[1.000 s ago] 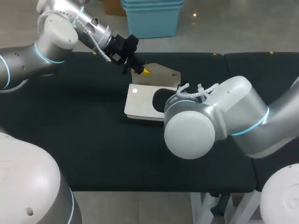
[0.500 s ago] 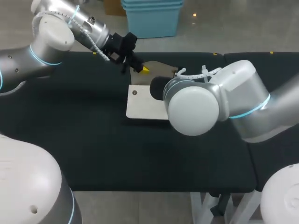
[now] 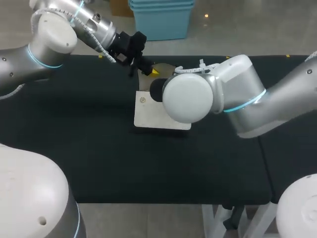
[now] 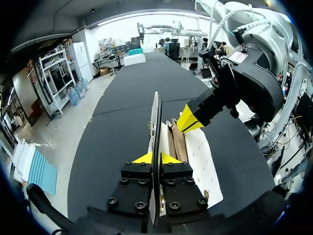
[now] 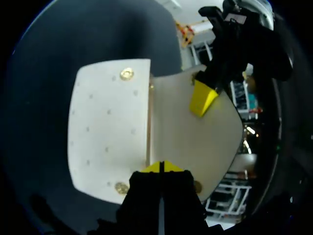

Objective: Pick up the bag, open it, inspect its contents, close it, and place it on the opposite side

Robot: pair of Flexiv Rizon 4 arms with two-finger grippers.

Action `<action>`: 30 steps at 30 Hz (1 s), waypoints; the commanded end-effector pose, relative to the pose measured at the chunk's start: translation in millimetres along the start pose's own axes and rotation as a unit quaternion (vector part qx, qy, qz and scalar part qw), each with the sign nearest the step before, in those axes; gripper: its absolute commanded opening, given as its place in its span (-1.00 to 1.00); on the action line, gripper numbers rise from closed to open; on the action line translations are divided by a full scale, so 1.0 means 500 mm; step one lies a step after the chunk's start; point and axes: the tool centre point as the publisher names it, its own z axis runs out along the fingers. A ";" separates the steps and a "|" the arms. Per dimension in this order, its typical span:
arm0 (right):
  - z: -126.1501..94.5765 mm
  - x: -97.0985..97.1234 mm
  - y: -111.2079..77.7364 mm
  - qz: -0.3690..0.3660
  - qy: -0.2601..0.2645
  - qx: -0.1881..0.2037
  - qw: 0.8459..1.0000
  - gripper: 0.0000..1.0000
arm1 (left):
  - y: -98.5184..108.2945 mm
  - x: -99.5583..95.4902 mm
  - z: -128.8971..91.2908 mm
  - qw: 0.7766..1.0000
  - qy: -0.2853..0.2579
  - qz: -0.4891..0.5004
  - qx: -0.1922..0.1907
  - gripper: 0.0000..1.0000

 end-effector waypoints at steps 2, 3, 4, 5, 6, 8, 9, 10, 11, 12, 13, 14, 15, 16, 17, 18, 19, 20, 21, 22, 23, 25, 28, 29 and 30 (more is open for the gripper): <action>0.042 -0.002 0.020 -0.002 0.008 0.025 1.000 -1.00 | -0.001 0.006 -0.009 1.000 -0.001 0.006 0.002 -1.00; 0.047 -0.004 0.019 -0.002 0.010 0.026 1.000 -1.00 | -0.002 0.006 -0.009 1.000 -0.002 0.007 0.003 -1.00; 0.052 -0.004 0.018 -0.002 0.012 0.030 0.999 -1.00 | -0.002 0.006 -0.010 1.000 -0.002 0.007 0.003 -1.00; 0.054 -0.004 0.017 -0.002 0.014 0.030 0.999 -1.00 | -0.002 0.006 -0.012 1.000 -0.003 0.008 0.004 -1.00; 0.054 -0.002 0.016 -0.002 0.016 0.030 0.999 -1.00 | -0.002 0.006 -0.013 1.000 -0.008 0.009 0.005 -1.00; 0.050 0.007 0.014 -0.004 0.018 0.028 0.999 -1.00 | -0.002 0.005 -0.017 1.000 -0.010 0.010 0.007 -1.00; 0.047 0.011 0.012 -0.003 0.020 0.025 0.999 -1.00 | -0.002 0.005 -0.017 1.000 -0.016 0.010 0.005 -1.00; 0.043 0.015 0.010 -0.003 0.020 0.025 0.999 -1.00 | -0.002 0.005 -0.019 1.000 -0.016 0.010 0.006 -1.00; 0.039 0.018 0.008 -0.003 0.020 0.024 1.000 -1.00 | -0.002 0.005 -0.021 1.000 -0.018 0.010 0.008 -1.00; 0.034 0.022 0.005 -0.003 0.020 0.023 1.000 -1.00 | -0.002 0.005 -0.022 1.000 -0.021 0.009 0.008 -1.00; 0.030 0.025 0.003 -0.002 0.019 0.023 1.000 -1.00 | -0.002 0.005 -0.024 1.000 -0.023 0.009 0.009 -1.00; 0.026 0.028 0.000 0.000 0.018 0.022 1.000 -1.00 | -0.003 0.005 -0.025 1.000 -0.025 0.008 0.012 -1.00; 0.022 0.031 -0.003 0.003 0.017 0.021 1.000 -1.00 | -0.003 0.005 -0.026 0.999 -0.029 0.007 0.013 -1.00; 0.018 0.034 -0.006 0.005 0.017 0.020 1.000 -1.00 | -0.004 0.005 -0.027 0.999 -0.032 0.006 0.015 -1.00; 0.015 0.037 -0.009 0.008 0.017 0.021 1.000 -1.00 | -0.004 0.005 -0.028 0.999 -0.035 0.006 0.018 -1.00; 0.010 0.041 -0.012 0.010 0.017 0.019 1.000 -1.00 | -0.005 0.005 -0.028 0.999 -0.039 0.005 0.020 -1.00; 0.005 0.044 -0.014 0.012 0.017 0.017 1.000 -1.00 | -0.005 0.005 -0.029 0.999 -0.041 0.006 0.022 -1.00; 0.000 0.048 -0.016 0.014 0.016 0.017 1.000 -1.00 | -0.005 0.006 -0.029 0.999 -0.047 0.008 0.025 -1.00; -0.006 0.052 -0.017 0.014 0.015 0.017 1.000 -1.00 | -0.005 0.006 -0.029 0.999 -0.047 0.007 0.026 -1.00; -0.010 0.055 -0.017 0.015 0.013 0.015 1.000 -1.00 | -0.006 0.007 -0.029 0.998 -0.050 0.008 0.029 -1.00; -0.014 0.059 -0.017 0.015 0.013 0.014 1.000 -1.00 | -0.006 0.008 -0.028 0.998 -0.051 0.009 0.031 -1.00; -0.019 0.067 -0.016 0.014 0.013 0.013 1.000 -1.00 | -0.008 0.009 -0.029 0.998 -0.054 0.011 0.038 -1.00; -0.021 0.080 -0.014 0.011 0.015 0.011 1.000 -1.00 | -0.014 0.014 -0.031 0.997 -0.059 0.018 0.049 -1.00; -0.021 0.084 -0.014 0.011 0.016 0.011 1.000 -1.00 | -0.017 0.017 -0.032 0.997 -0.061 0.022 0.052 -1.00; -0.020 0.087 -0.013 0.010 0.017 0.011 1.000 -1.00 | -0.019 0.019 -0.033 0.996 -0.063 0.027 0.057 -1.00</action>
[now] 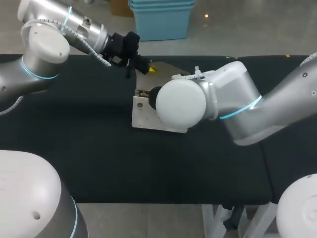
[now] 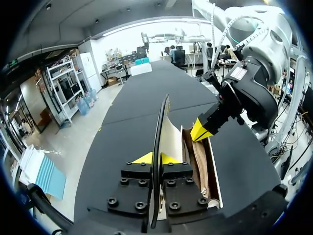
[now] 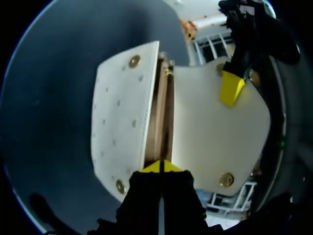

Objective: Pick up the bag, open it, inspect its contents, close it, and place it on the opposite side

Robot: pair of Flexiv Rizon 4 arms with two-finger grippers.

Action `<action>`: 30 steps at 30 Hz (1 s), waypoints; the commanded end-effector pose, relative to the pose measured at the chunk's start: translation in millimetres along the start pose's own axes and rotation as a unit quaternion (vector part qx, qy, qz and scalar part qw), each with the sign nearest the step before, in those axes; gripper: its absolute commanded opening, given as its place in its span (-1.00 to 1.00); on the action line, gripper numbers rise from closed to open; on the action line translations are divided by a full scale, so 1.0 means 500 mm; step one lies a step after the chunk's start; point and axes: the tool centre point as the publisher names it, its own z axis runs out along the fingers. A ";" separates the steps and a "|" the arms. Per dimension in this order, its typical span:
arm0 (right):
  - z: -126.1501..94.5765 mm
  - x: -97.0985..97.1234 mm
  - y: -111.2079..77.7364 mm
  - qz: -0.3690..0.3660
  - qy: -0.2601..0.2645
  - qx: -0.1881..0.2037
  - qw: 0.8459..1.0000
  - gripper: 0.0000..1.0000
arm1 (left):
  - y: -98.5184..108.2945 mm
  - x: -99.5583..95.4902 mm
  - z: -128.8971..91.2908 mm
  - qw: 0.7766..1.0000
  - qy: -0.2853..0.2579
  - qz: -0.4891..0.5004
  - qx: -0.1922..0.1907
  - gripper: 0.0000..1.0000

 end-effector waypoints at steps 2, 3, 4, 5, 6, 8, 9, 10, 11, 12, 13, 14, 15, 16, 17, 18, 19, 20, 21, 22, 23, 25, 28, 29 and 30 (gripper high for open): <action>0.006 0.019 -0.005 -0.001 -0.007 0.000 1.000 -1.00 | -0.006 0.017 -0.005 1.000 -0.017 0.016 0.019 -1.00; 0.007 0.017 -0.005 0.000 -0.008 0.002 1.000 -1.00 | -0.009 0.021 -0.005 0.999 -0.019 0.021 0.022 -1.00; 0.008 0.014 -0.005 0.002 -0.010 0.001 1.000 -1.00 | -0.011 0.024 -0.004 0.999 -0.022 0.025 0.021 -1.00; 0.008 0.010 -0.005 0.003 -0.012 0.001 1.000 -1.00 | -0.014 0.027 -0.003 0.999 -0.027 0.032 0.020 -1.00; 0.008 0.005 -0.005 0.002 -0.018 0.006 1.000 -1.00 | -0.017 0.031 -0.003 0.999 -0.028 0.035 0.020 -1.00; 0.008 -0.006 -0.004 0.004 -0.023 0.007 1.000 -1.00 | -0.023 0.035 -0.004 0.998 -0.037 0.048 0.018 -1.00; 0.008 -0.013 -0.004 0.006 -0.027 0.009 1.000 -1.00 | -0.026 0.037 -0.004 0.998 -0.039 0.053 0.018 -1.00; 0.008 -0.019 -0.004 0.007 -0.028 0.009 1.000 -1.00 | -0.030 0.039 -0.005 0.997 -0.037 0.058 0.019 -1.00; 0.006 -0.027 -0.004 0.010 -0.032 0.009 0.999 -1.00 | -0.033 0.040 -0.006 0.997 -0.044 0.062 0.015 -1.00; 0.004 -0.034 -0.003 0.012 -0.036 0.009 0.999 -1.00 | -0.037 0.042 -0.006 0.997 -0.047 0.066 0.014 -1.00; 0.002 -0.042 -0.002 0.013 -0.039 0.009 0.999 -1.00 | -0.041 0.043 -0.007 0.996 -0.047 0.070 0.014 -1.00; 0.000 -0.050 -0.001 0.014 -0.042 0.009 0.999 -1.00 | -0.044 0.043 -0.009 0.996 -0.052 0.075 0.013 -1.00; -0.001 -0.057 -0.001 0.015 -0.045 0.009 0.999 -1.00 | -0.048 0.044 -0.010 0.995 -0.058 0.078 0.010 -1.00; -0.002 -0.063 -0.001 0.016 -0.047 0.010 0.999 -1.00 | -0.052 0.045 -0.011 0.995 -0.060 0.082 0.011 -1.00; -0.003 -0.068 -0.001 0.017 -0.050 0.010 0.999 -1.00 | -0.054 0.046 -0.013 0.994 -0.063 0.084 0.010 -1.00; -0.003 -0.072 0.000 0.017 -0.052 0.011 0.998 -1.00 | -0.057 0.046 -0.014 0.994 -0.071 0.088 0.006 -1.00; -0.003 -0.077 -0.001 0.017 -0.053 0.011 0.998 -1.00 | -0.060 0.047 -0.015 0.993 -0.072 0.089 0.005 -1.00; -0.002 -0.082 -0.002 0.018 -0.055 0.012 0.998 -1.00 | -0.062 0.048 -0.016 0.993 -0.075 0.091 0.004 -1.00; -0.001 -0.085 -0.002 0.018 -0.056 0.014 0.998 -1.00 | -0.064 0.049 -0.017 0.993 -0.077 0.093 0.003 -1.00; 0.000 -0.087 -0.003 0.018 -0.056 0.015 0.998 -1.00 | -0.065 0.050 -0.018 0.992 -0.078 0.095 0.003 -1.00; 0.000 -0.089 -0.004 0.018 -0.056 0.017 0.998 -1.00 | -0.067 0.050 -0.020 0.992 -0.081 0.096 0.002 -1.00; 0.002 -0.092 -0.005 0.015 -0.056 0.020 0.998 -1.00 | -0.070 0.051 -0.025 0.992 -0.084 0.097 0.003 -1.00; 0.013 -0.091 -0.008 0.015 -0.045 0.024 0.999 -1.00 | -0.072 0.050 -0.029 0.991 -0.089 0.096 0.005 -1.00; 0.016 -0.087 -0.009 0.016 -0.042 0.024 0.999 -1.00 | -0.072 0.049 -0.031 0.991 -0.092 0.094 0.006 -1.00; 0.018 -0.084 -0.010 0.016 -0.040 0.024 0.999 -1.00 | -0.072 0.049 -0.032 0.991 -0.093 0.091 0.006 -1.00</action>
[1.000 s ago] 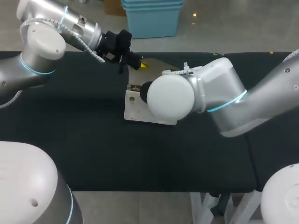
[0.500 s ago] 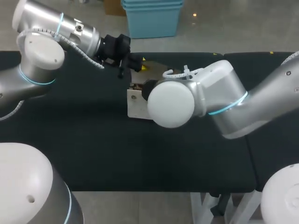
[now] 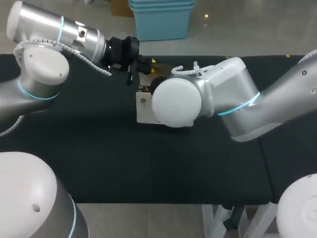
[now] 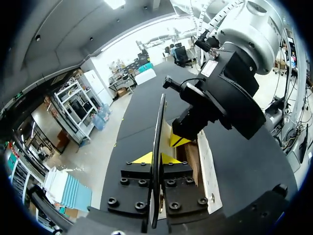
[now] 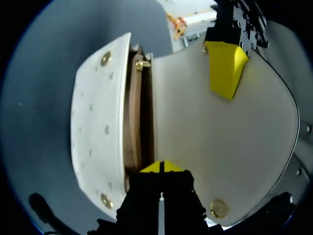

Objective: Pick up the bag, open it, inspect its contents, close it, and place it on the opposite side

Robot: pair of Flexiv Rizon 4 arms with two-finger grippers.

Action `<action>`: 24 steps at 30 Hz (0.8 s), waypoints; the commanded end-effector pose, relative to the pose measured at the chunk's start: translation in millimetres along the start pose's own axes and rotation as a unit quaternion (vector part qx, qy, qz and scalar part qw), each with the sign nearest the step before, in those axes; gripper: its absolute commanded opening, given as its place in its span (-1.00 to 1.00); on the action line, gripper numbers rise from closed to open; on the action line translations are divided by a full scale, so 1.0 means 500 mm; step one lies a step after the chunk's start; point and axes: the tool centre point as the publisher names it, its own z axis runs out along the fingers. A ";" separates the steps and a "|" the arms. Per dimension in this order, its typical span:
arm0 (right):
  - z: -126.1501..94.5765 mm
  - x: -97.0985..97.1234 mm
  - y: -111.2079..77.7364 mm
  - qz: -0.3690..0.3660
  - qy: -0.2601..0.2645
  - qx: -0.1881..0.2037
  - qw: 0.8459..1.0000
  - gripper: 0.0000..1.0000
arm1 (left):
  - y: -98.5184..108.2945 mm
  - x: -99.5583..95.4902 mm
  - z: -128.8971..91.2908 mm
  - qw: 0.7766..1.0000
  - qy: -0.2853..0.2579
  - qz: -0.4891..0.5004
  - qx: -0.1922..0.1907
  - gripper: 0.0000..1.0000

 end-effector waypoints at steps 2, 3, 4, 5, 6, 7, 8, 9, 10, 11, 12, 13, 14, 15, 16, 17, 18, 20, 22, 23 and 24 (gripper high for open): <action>0.012 0.009 0.005 0.001 0.012 0.001 1.000 -1.00 | 0.000 0.004 -0.008 1.000 -0.016 -0.007 0.003 -1.00; 0.012 0.012 0.004 0.001 0.013 0.001 1.000 -1.00 | 0.001 0.004 -0.009 1.000 -0.018 -0.009 0.004 -1.00; 0.013 0.015 0.004 0.001 0.014 0.001 1.000 -1.00 | 0.002 0.003 -0.011 1.000 -0.019 -0.010 0.004 -1.00; 0.013 0.018 0.003 0.002 0.017 0.000 1.000 -1.00 | 0.002 0.003 -0.011 1.000 -0.019 -0.011 0.004 -1.00; 0.013 0.021 0.002 0.003 0.018 0.000 1.000 -1.00 | 0.002 0.003 -0.012 1.000 -0.024 -0.015 0.005 -1.00; 0.012 0.022 0.001 0.004 0.019 0.000 1.000 -1.00 | 0.003 0.003 -0.012 1.000 -0.024 -0.015 0.005 -1.00; 0.012 0.024 0.001 0.005 0.020 -0.001 1.000 -1.00 | 0.004 0.004 -0.013 1.000 -0.026 -0.017 0.005 -1.00; 0.011 0.025 0.001 0.006 0.021 -0.002 1.000 -1.00 | 0.005 0.004 -0.013 0.999 -0.027 -0.020 0.006 -1.00; 0.010 0.026 0.001 0.007 0.021 -0.002 1.000 -1.00 | 0.006 0.004 -0.012 0.999 -0.028 -0.023 0.005 -1.00; 0.009 0.027 0.001 0.007 0.021 -0.003 1.000 -1.00 | 0.007 0.004 -0.011 0.999 -0.028 -0.025 0.005 -1.00; 0.006 0.028 0.002 0.008 0.021 -0.004 1.000 -1.00 | 0.009 0.003 -0.009 0.999 -0.027 -0.027 0.004 -1.00; 0.004 0.028 0.004 0.008 0.020 -0.005 1.000 -1.00 | 0.010 0.003 -0.007 0.999 -0.027 -0.028 0.003 -1.00; 0.002 0.028 0.005 0.008 0.019 -0.006 1.000 -1.00 | 0.011 0.003 -0.007 0.999 -0.026 -0.029 0.003 -1.00; -0.001 0.026 0.006 0.008 0.017 -0.007 1.000 -1.00 | 0.012 0.004 -0.006 0.999 -0.026 -0.029 0.002 -1.00; -0.005 0.024 0.008 0.007 0.014 -0.008 1.000 -1.00 | 0.012 0.003 -0.005 0.999 -0.025 -0.030 0.001 -1.00; -0.007 0.022 0.009 0.008 0.012 -0.008 1.000 -1.00 | 0.013 0.003 -0.005 0.999 -0.025 -0.030 0.001 -1.00; -0.010 0.019 0.010 0.008 0.010 -0.010 1.000 -1.00 | 0.014 0.003 -0.005 0.999 -0.025 -0.031 0.000 -1.00; -0.014 0.016 0.012 0.007 0.007 -0.011 1.000 -1.00 | 0.015 0.002 -0.005 0.999 -0.026 -0.033 -0.001 -1.00; -0.020 0.016 0.015 0.005 0.005 -0.014 1.000 -1.00 | 0.017 0.000 -0.005 0.999 -0.027 -0.035 -0.002 -1.00; -0.021 0.016 0.016 0.004 0.005 -0.015 1.000 -1.00 | 0.017 0.000 -0.005 0.999 -0.027 -0.035 -0.002 -1.00; -0.019 0.019 0.017 0.003 0.005 -0.016 1.000 -1.00 | 0.018 -0.001 -0.006 0.999 -0.027 -0.036 -0.002 -1.00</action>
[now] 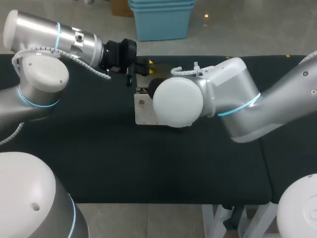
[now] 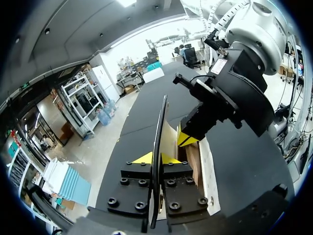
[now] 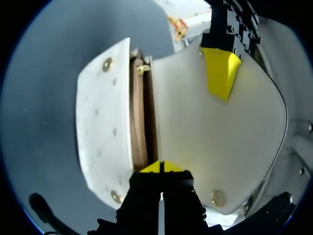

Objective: Pick up the bag, open it, inspect its contents, close it, and place it on the opposite side

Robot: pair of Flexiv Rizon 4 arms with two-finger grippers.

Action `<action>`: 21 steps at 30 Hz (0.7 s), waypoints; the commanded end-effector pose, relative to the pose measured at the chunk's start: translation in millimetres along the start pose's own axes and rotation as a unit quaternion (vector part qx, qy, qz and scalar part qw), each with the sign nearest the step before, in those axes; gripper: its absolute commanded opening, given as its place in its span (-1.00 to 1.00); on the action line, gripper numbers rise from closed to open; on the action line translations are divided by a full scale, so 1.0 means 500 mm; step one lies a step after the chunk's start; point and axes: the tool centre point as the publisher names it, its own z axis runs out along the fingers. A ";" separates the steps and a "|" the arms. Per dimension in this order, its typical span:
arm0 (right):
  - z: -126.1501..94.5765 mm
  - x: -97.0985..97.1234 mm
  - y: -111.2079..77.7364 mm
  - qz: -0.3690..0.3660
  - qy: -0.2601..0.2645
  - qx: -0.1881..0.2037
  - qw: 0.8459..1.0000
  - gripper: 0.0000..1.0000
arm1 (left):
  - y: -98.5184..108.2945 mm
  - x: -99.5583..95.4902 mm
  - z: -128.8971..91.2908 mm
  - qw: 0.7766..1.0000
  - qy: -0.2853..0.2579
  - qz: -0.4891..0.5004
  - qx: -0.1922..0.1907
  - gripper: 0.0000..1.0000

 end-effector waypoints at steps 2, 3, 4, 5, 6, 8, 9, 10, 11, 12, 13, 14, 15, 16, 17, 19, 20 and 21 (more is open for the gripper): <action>0.006 0.013 -0.001 -0.004 0.003 0.002 1.000 -1.00 | 0.001 -0.003 0.000 1.000 -0.001 -0.003 0.004 -1.00; 0.013 0.015 -0.001 -0.003 0.008 0.004 1.000 -1.00 | 0.000 -0.003 -0.001 1.000 0.000 -0.004 0.007 -1.00; 0.019 0.017 -0.002 -0.001 0.013 0.004 1.000 -1.00 | 0.000 -0.003 -0.002 1.000 0.002 -0.004 0.008 -1.00; 0.023 0.019 -0.003 0.000 0.015 0.005 1.000 -1.00 | 0.000 -0.002 -0.002 1.000 0.002 -0.004 0.009 -1.00; 0.030 0.020 -0.003 0.002 0.018 0.007 1.000 -1.00 | 0.000 -0.001 -0.002 1.000 0.003 -0.003 0.010 -1.00; 0.034 0.021 -0.003 0.002 0.021 0.007 1.000 -1.00 | 0.000 0.000 -0.003 1.000 0.005 -0.004 0.012 -1.00; 0.036 0.021 -0.002 0.003 0.022 0.007 1.000 -1.00 | 0.000 0.000 -0.004 1.000 0.005 -0.004 0.013 -1.00; 0.037 0.021 -0.002 0.003 0.023 0.007 1.000 -1.00 | 0.000 0.001 -0.004 1.000 0.005 -0.005 0.014 -1.00; 0.038 0.021 -0.001 0.003 0.024 0.007 1.000 -1.00 | 0.000 0.001 -0.005 1.000 0.006 -0.006 0.015 -1.00; 0.039 0.022 -0.001 0.003 0.024 0.007 1.000 -1.00 | 0.001 0.001 -0.005 1.000 0.006 -0.007 0.017 -1.00; 0.040 0.023 -0.001 0.003 0.025 0.008 1.000 -1.00 | 0.002 0.001 -0.006 1.000 0.010 -0.010 0.020 -1.00; 0.041 0.023 -0.001 0.003 0.026 0.008 1.000 -1.00 | 0.002 0.001 -0.006 1.000 0.013 -0.011 0.021 -1.00; 0.041 0.024 -0.002 0.003 0.026 0.009 1.000 -1.00 | 0.003 0.001 -0.007 0.999 0.019 -0.014 0.024 -1.00; 0.041 0.024 -0.003 0.003 0.027 0.009 1.000 -1.00 | 0.004 -0.001 -0.008 0.999 0.024 -0.018 0.025 -1.00; 0.041 0.025 -0.004 0.003 0.027 0.010 1.000 -1.00 | 0.004 -0.002 -0.009 0.999 0.029 -0.020 0.026 -1.00; 0.038 0.026 -0.007 0.002 0.028 0.012 1.000 -1.00 | 0.005 -0.008 -0.011 0.998 0.054 -0.031 0.032 -1.00; 0.036 0.027 -0.008 -0.001 0.029 0.012 1.000 -1.00 | 0.006 -0.011 -0.012 0.996 0.073 -0.034 0.036 -1.00; 0.035 0.029 -0.009 -0.005 0.030 0.012 0.999 -1.00 | 0.007 -0.015 -0.012 0.996 0.075 -0.037 0.037 -1.00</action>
